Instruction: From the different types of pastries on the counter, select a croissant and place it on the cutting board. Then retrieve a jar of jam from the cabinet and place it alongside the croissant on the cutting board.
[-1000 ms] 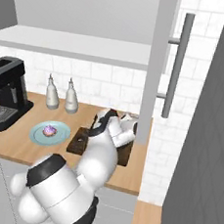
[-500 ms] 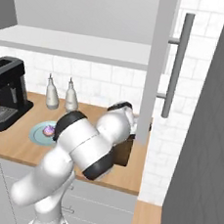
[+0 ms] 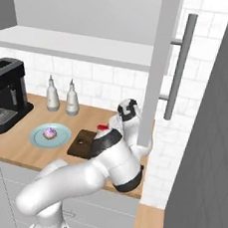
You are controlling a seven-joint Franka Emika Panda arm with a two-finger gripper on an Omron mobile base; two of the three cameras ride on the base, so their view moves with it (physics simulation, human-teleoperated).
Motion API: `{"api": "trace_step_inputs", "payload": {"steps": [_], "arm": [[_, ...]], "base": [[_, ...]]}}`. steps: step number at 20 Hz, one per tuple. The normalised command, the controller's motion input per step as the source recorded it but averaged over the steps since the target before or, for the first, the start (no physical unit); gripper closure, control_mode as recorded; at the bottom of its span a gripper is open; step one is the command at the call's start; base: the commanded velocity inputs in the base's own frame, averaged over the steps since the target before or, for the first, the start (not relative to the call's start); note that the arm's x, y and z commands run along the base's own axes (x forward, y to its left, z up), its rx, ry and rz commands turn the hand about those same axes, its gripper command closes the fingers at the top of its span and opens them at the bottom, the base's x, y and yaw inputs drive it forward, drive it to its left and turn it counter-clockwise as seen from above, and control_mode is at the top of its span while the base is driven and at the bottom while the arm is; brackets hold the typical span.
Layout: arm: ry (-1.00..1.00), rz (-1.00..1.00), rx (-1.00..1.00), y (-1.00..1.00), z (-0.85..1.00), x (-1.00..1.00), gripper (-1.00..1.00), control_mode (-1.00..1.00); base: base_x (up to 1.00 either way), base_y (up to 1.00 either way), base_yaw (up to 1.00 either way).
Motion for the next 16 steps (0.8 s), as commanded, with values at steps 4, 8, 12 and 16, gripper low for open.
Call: {"api": "trace_step_inputs", "payload": {"steps": [4, 8, 12, 16], "arm": [[0.04, 0.29, -0.01, 0.43, -0.33, -0.72, 1.00, -1.00], [0.00, 0.34, -0.07, 0.43, -0.25, -0.91, 1.00, -1.00], [-0.01, 0.29, -0.11, 0.37, -0.22, -0.84, -1.00, -1.00], [-0.10, 0.05, 0.04, -0.26, -0.10, -0.10, -1.00, -1.00]], "base": [[0.00, 0.00, 0.00], [0.00, 0.00, 0.00], [0.00, 0.00, 0.00], [0.00, 0.00, 0.00]]}}
